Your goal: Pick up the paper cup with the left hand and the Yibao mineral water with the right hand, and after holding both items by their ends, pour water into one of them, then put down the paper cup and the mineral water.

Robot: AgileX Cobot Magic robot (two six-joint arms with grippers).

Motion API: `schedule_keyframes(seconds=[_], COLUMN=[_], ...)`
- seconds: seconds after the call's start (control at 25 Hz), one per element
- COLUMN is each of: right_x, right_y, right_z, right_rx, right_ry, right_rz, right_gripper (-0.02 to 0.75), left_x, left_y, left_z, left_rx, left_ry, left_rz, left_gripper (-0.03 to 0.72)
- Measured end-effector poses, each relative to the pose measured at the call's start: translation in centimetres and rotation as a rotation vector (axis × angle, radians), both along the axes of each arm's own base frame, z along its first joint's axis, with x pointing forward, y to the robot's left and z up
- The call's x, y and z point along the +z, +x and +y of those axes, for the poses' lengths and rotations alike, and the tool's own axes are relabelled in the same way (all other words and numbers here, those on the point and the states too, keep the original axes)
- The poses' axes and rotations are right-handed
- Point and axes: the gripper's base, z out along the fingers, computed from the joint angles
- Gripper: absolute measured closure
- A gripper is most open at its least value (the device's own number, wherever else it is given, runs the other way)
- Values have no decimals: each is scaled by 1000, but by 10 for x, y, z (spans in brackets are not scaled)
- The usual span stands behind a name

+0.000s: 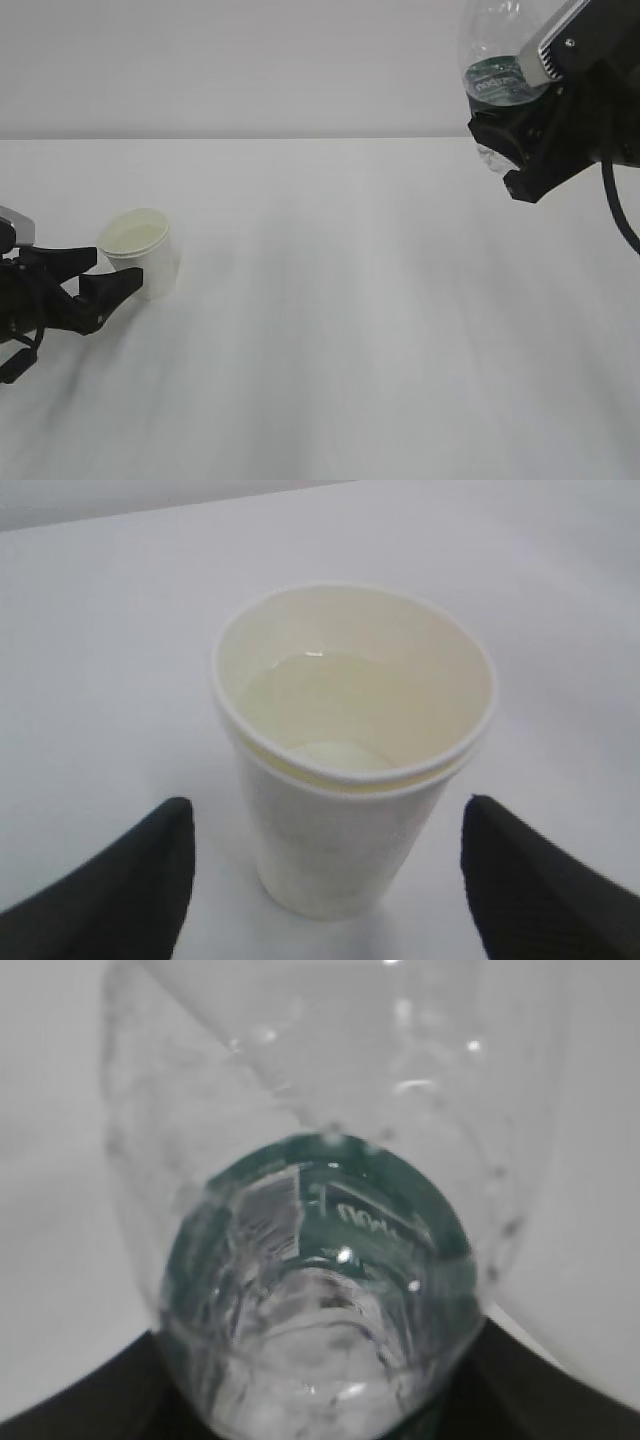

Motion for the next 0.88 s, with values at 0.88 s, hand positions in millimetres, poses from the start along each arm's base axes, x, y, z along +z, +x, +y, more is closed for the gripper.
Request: schedule_keyframes(seconds=[0.88], right_x=[4], right_y=[-3], right_z=[-5], right_rx=[-50], right_ry=[-15], right_rz=[7], right_gripper=[327], left_x=[33], left_y=[-10], left_z=[1], left_rx=[26], left_ry=[2], left_rz=[-88], left_gripper=[95])
